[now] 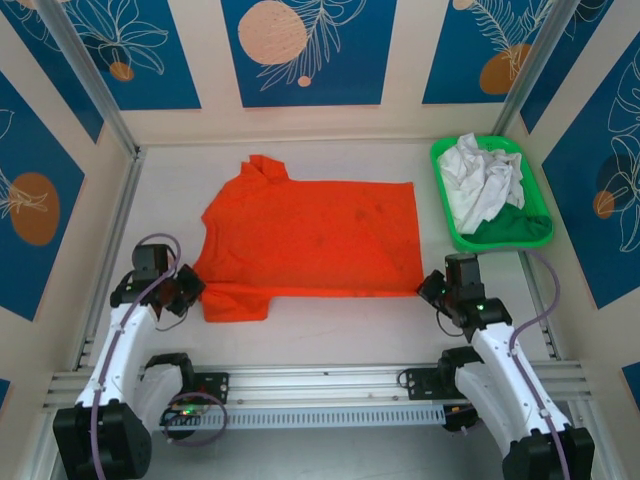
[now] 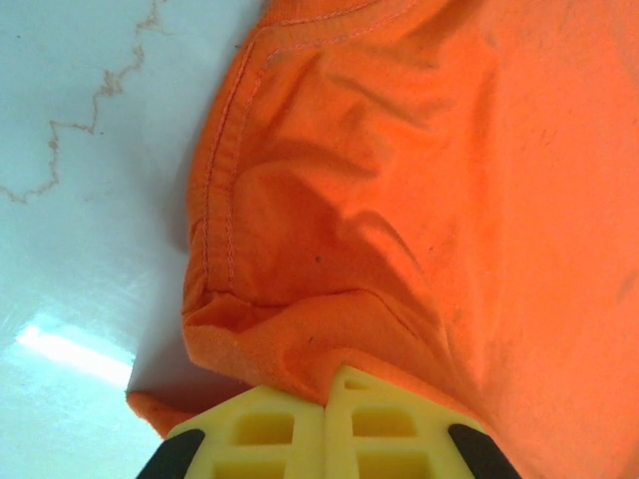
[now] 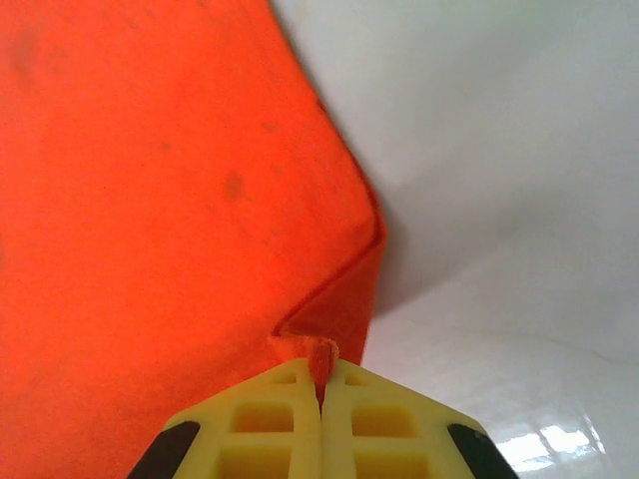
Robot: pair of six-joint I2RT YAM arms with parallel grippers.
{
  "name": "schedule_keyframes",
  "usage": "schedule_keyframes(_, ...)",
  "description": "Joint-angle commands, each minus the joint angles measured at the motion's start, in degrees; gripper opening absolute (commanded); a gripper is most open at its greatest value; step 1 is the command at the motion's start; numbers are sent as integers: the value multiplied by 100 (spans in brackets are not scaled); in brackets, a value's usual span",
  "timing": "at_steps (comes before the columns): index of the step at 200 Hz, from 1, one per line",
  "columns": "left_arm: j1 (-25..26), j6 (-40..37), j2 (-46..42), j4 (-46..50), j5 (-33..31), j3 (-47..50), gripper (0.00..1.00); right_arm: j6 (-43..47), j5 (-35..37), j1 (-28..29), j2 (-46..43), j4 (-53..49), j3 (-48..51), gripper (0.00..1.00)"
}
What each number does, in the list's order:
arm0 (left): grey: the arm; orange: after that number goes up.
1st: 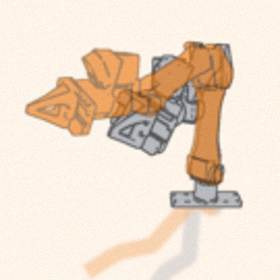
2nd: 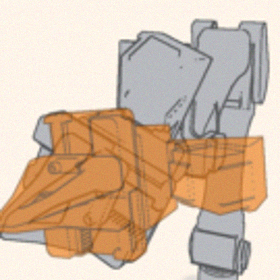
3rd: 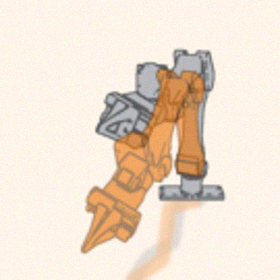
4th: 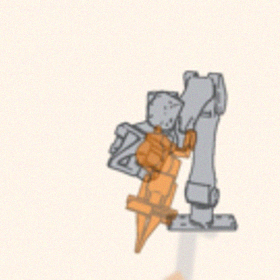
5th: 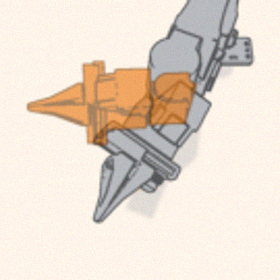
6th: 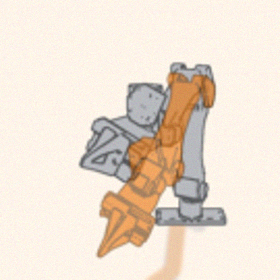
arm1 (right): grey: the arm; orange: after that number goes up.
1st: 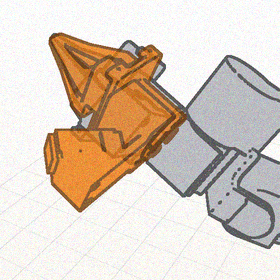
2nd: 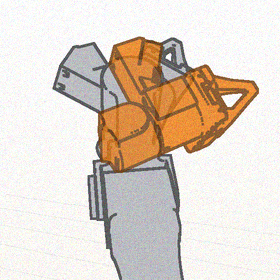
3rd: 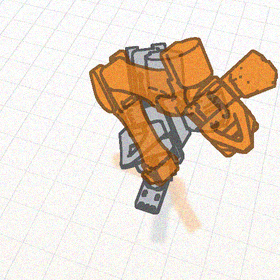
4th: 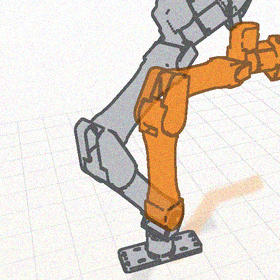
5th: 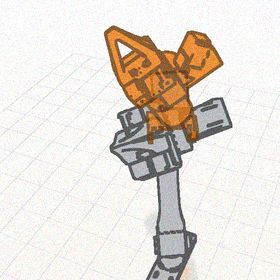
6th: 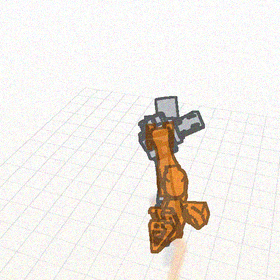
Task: Fold and stack the t-shirts
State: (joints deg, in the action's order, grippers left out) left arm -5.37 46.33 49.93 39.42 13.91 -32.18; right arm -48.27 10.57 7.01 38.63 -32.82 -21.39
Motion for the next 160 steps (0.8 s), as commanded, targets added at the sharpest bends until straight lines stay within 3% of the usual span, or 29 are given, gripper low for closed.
schedule_keyframes(1, -87, -100, 200, -39, -4, 230, 0, -260, -159, 2, 80, -33, 269, 0)
schedule_keyframes(85, -87, 14, 581, -250, 15, 499, 0, -463, -175, 90, 1099, -137, 2, 0)
schedule_keyframes(160, -89, -178, 513, 95, -262, -392, 0, -342, 415, 398, 338, -433, -650, 0)
